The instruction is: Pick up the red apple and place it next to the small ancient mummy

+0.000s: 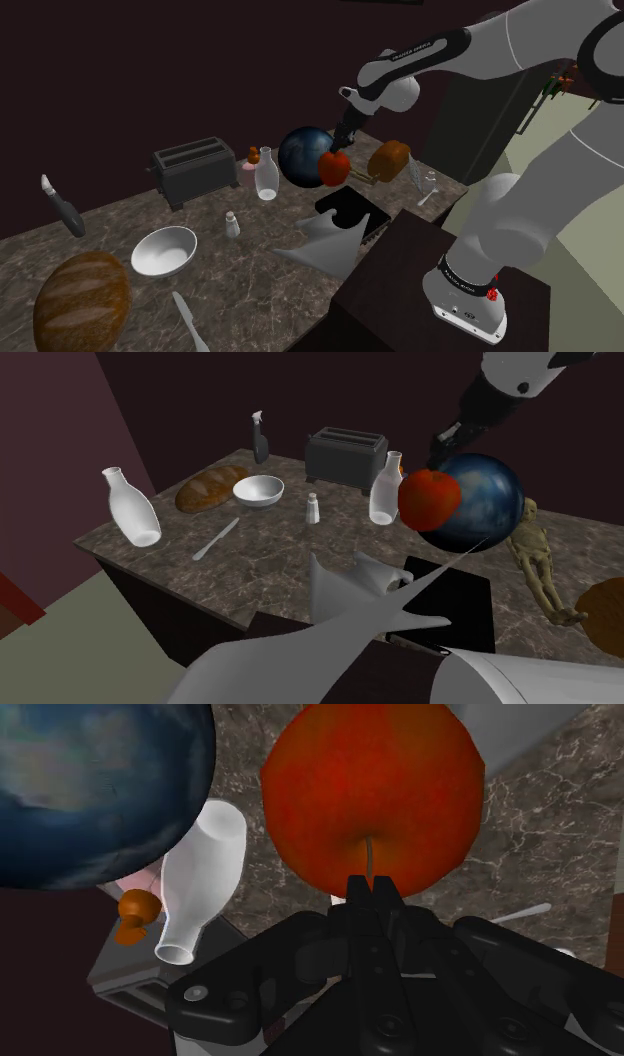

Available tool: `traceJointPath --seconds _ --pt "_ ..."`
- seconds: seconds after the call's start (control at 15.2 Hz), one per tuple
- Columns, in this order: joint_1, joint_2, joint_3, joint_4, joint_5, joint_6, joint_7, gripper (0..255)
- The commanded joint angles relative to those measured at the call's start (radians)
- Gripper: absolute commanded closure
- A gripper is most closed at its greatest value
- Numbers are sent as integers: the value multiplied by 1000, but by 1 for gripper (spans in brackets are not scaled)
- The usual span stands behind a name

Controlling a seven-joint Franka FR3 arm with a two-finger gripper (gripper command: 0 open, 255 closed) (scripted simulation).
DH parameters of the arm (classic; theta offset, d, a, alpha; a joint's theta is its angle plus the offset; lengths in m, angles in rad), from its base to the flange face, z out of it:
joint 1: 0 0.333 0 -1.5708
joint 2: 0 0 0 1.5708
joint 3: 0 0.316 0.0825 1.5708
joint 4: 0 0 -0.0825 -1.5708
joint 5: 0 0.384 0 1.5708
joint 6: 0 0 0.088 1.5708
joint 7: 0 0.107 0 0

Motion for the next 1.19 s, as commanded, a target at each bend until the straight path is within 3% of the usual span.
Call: traceJointPath --seconds 0.0,0.59,1.12 --pt "-25 -4 -42 1 -6 -25 -59 255" --pt "-116 36 -214 83 -25 -155 -280 255" --pt "-179 172 -369 240 25 -295 -502 255"
